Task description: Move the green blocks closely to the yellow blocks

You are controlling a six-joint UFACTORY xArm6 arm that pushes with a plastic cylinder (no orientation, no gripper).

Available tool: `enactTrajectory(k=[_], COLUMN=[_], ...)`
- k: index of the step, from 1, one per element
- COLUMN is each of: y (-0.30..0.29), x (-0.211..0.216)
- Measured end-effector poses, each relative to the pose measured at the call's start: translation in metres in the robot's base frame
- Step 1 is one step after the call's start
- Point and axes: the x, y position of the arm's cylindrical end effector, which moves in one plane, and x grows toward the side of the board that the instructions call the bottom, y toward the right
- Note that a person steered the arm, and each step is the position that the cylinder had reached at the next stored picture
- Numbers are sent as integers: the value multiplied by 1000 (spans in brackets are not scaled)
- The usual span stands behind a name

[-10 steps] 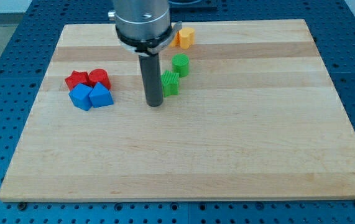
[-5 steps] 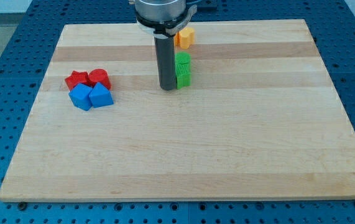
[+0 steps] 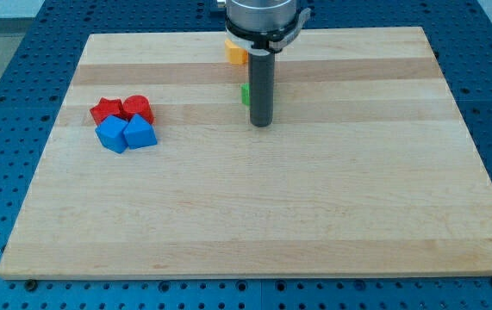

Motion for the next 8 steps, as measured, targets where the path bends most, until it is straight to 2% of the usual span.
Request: enactTrajectory(k=[1,3,5,6,7,8], y=[-3,-3,-3,9,70,99], x=[-11,-60,-76,-48,-3,18])
